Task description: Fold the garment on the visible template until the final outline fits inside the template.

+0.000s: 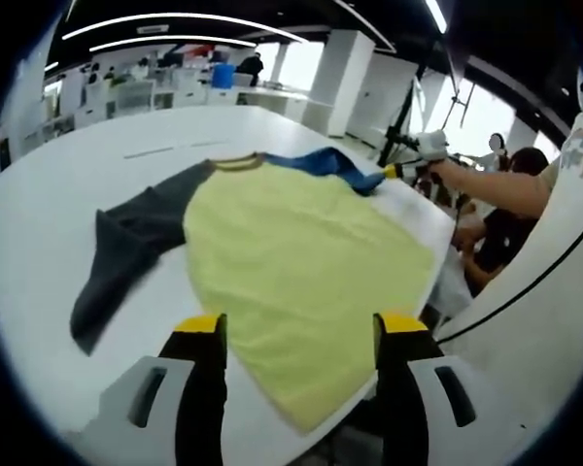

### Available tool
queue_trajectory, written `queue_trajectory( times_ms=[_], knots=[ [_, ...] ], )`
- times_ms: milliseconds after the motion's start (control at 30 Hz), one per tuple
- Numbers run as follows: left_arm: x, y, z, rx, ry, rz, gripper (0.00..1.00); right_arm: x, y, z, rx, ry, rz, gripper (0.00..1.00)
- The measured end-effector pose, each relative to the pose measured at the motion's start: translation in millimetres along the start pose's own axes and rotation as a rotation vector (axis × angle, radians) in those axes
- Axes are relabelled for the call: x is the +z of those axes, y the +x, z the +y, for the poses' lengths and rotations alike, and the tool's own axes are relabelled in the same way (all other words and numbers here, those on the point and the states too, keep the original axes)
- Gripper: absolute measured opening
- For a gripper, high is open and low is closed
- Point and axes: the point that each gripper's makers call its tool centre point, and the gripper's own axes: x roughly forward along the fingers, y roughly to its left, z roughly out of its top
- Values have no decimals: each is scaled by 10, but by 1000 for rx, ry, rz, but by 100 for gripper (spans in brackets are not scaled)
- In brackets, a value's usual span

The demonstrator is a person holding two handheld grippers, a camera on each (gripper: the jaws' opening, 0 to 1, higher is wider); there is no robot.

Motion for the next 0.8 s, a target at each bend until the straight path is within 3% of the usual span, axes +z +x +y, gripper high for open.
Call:
queue_trajectory(
  times_ms=[800],
  knots=[
    [35,33,18,28,-11,10,58,113,-24,-759,-85,-25,68,0]
  ],
)
